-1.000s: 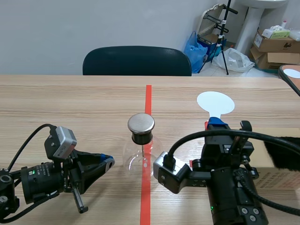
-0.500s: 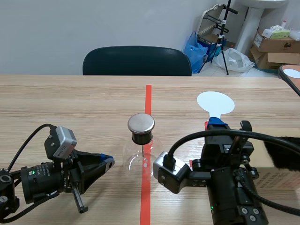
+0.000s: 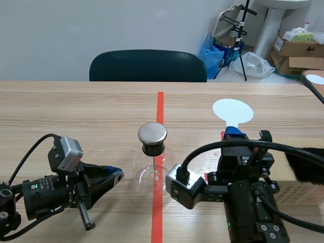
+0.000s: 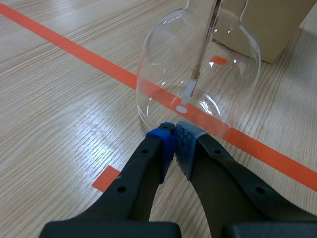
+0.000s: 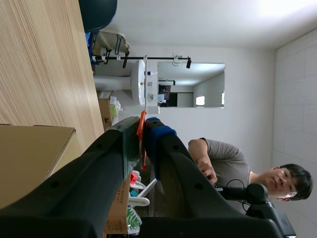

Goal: Do the electroscope experiment

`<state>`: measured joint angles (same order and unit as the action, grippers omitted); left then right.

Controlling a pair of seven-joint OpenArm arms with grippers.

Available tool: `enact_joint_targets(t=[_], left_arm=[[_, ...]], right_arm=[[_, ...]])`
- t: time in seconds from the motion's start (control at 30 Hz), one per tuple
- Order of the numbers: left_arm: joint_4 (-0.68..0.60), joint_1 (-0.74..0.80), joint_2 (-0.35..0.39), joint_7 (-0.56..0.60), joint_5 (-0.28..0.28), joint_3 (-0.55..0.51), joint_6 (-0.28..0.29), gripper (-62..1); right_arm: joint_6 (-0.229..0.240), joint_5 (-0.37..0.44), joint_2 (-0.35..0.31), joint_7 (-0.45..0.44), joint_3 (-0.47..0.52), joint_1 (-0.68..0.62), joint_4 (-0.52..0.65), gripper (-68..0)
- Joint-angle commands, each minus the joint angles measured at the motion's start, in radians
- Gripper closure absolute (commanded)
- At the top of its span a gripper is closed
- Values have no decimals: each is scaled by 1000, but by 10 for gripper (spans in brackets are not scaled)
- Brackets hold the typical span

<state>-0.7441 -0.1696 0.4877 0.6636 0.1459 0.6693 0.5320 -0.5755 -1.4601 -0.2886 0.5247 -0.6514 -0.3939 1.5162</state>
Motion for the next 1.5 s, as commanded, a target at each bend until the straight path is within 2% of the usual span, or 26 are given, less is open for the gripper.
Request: enact_joint_targets(t=[0.0,0.63,0.83,0.93,1.03,1.13,1.27,1.47], left_arm=[[-21,-13,-2,16,5,-6,5,-28],[-21,-13,-2,16,-3,-6,5,-28],[-21,-13,-2,17,-3,-6,5,-28],[-21,-13,-2,17,-3,-6,5,-28],[-21,-13,-2,17,-3,-6,5,-28],[-21,-13,-2,17,-3,-6,5,-28],[-21,-13,-2,17,-2,-6,5,-28],[-21,-13,-2,17,-2,-6,5,-28]], right_arm=[[-7,-1,-5,1,0,11,16,-9],[-7,-1,-5,-8,0,11,16,-9],[-9,-1,-5,-39,0,6,16,-11],[-46,-1,-5,-51,14,0,18,-11],[-91,-1,-4,-122,74,-37,40,-11],[-112,17,-2,-219,159,-95,74,-11],[-207,54,1,-354,272,-181,91,-11],[-207,138,1,-513,412,-293,91,-11]])
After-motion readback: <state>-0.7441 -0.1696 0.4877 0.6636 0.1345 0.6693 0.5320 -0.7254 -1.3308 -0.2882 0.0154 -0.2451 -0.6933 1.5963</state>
